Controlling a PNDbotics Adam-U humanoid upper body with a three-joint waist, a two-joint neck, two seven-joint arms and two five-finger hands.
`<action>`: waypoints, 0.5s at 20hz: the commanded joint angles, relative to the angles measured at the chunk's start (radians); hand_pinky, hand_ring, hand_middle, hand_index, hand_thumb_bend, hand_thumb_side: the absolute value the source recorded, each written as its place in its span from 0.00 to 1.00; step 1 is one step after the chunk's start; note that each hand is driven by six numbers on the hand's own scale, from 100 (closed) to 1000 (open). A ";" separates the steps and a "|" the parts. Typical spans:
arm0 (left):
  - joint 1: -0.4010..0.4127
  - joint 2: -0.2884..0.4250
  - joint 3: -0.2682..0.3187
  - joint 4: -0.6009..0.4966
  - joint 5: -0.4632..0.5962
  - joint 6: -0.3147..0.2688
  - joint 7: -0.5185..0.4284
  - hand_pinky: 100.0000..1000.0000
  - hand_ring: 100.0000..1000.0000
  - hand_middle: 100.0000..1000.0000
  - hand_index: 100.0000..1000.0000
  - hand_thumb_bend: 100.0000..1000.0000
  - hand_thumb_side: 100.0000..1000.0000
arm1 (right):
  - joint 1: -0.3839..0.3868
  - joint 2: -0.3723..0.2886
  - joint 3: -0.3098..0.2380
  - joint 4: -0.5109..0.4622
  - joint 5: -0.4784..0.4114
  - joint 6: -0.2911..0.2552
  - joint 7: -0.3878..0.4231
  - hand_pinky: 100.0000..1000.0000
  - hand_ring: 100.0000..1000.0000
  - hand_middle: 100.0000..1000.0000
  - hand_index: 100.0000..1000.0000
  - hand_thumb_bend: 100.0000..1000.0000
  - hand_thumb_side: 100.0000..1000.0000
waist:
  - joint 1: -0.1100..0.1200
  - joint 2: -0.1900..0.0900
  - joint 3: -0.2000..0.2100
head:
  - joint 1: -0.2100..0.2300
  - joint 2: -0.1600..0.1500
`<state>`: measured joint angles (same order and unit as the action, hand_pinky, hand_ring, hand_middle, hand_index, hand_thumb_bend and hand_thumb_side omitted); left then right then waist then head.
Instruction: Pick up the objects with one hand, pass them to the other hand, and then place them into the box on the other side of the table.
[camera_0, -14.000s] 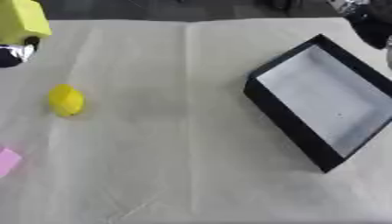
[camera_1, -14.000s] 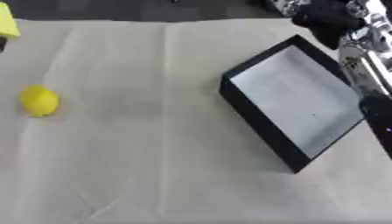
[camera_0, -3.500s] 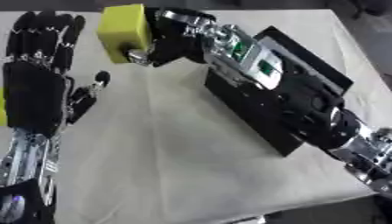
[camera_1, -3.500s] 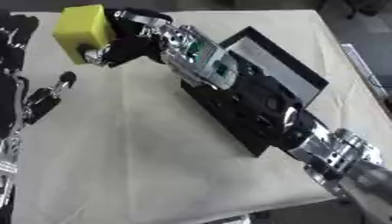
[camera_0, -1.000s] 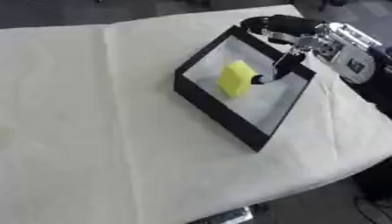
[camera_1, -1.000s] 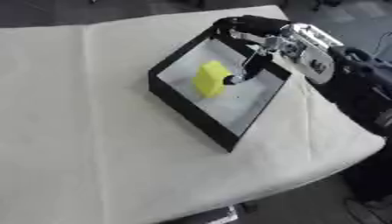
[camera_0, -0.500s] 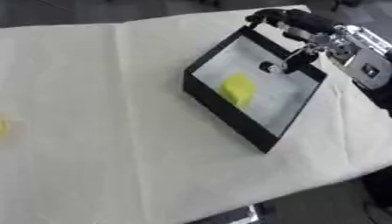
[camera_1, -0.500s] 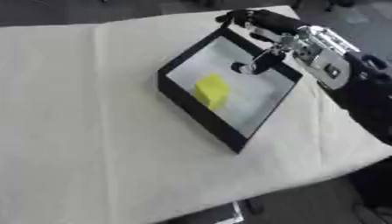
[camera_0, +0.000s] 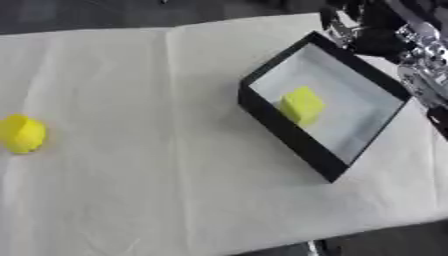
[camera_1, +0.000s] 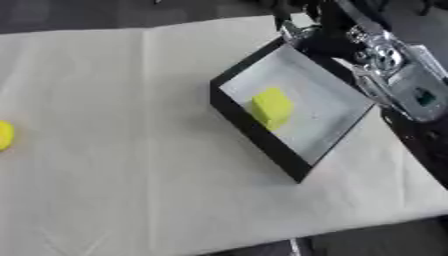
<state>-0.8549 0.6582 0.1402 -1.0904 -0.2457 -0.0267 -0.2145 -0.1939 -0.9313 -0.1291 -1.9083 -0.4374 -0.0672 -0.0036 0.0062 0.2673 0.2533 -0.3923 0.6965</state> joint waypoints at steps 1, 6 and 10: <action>-0.062 0.115 -0.064 0.116 0.026 -0.001 -0.171 0.88 0.79 0.73 0.87 0.27 0.50 | -0.010 -0.025 -0.017 -0.034 -0.027 0.017 -0.033 1.00 1.00 0.81 1.00 0.00 0.13 | 0.006 -0.027 0.000 | 0.025 0.005; -0.145 0.184 -0.168 0.284 -0.041 -0.095 -0.396 0.89 0.82 0.76 0.88 0.39 0.51 | -0.010 -0.031 -0.011 -0.037 -0.015 0.034 -0.037 1.00 1.00 0.80 1.00 0.00 0.14 | 0.014 -0.030 0.006 | 0.076 0.017; -0.173 0.211 -0.213 0.379 -0.120 -0.164 -0.455 0.90 0.83 0.77 0.88 0.49 0.50 | -0.009 -0.036 -0.011 -0.045 -0.004 0.039 -0.041 1.00 1.00 0.80 1.00 0.00 0.13 | 0.017 -0.030 0.008 | 0.130 0.023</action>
<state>-1.0054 0.8124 -0.0640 -0.7286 -0.3438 -0.1723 -0.6502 -0.1939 -0.9307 -0.1281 -1.9327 -0.4472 -0.0311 -0.0416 0.0206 0.2656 0.2596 -0.2788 0.7182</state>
